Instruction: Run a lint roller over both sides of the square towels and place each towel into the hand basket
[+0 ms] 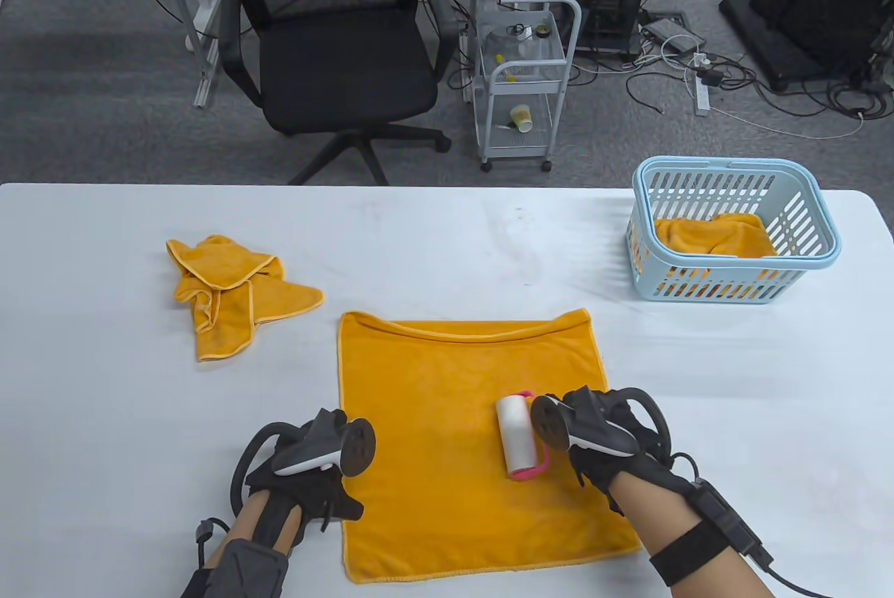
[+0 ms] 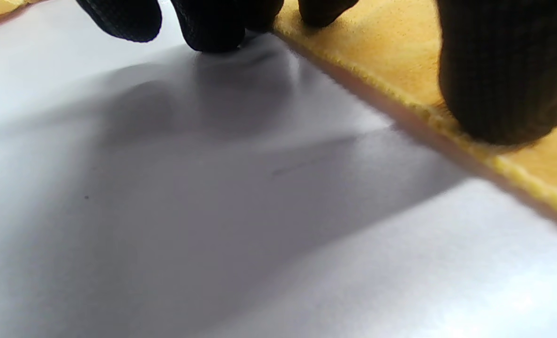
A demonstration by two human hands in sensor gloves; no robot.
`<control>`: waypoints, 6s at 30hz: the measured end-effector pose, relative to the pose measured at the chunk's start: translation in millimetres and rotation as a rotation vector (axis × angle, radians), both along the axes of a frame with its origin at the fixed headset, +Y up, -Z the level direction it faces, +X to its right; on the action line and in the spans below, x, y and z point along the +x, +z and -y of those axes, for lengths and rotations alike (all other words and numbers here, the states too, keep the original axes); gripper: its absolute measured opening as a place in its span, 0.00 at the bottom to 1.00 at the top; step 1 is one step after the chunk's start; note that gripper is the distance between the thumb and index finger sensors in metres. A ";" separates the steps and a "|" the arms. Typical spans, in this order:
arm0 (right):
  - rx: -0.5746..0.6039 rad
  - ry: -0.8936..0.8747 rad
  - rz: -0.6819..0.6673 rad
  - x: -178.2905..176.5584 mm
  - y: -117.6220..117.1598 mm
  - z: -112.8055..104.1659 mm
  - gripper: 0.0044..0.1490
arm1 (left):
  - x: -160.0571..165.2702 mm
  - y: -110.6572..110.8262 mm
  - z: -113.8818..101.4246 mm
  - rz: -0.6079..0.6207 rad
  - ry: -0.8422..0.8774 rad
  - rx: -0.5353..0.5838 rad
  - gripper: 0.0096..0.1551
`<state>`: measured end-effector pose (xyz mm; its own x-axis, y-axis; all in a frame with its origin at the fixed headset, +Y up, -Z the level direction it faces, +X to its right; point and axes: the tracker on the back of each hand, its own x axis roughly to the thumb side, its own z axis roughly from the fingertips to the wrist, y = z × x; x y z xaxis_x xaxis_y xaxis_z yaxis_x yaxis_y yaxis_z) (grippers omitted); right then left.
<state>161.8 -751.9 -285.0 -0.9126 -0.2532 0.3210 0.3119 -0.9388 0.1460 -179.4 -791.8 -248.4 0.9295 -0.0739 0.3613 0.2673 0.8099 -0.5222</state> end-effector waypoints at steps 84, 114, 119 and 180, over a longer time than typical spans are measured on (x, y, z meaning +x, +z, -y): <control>-0.156 -0.203 -0.011 -76.4 -37.2 11.9 0.29 | -7.2 -2.7 -2.4 -0.019 0.083 -0.014 0.68; 0.445 -1.375 0.681 192.4 -132.5 -220.6 0.54 | -9.6 -4.0 -2.2 -0.032 0.098 -0.021 0.64; 0.211 -1.516 0.630 214.4 -154.8 -161.8 0.57 | -9.8 -4.2 -2.4 -0.034 0.099 -0.022 0.64; 0.173 -0.641 0.159 29.6 12.5 -10.6 0.51 | -164.5 -139.9 -1.5 -0.727 0.036 0.311 0.30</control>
<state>191.5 -741.4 -272.5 -0.9320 0.3180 0.1738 -0.3270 -0.9447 -0.0249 -343.8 -790.3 -388.4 0.9284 -0.0367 -0.3698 -0.0837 0.9489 -0.3042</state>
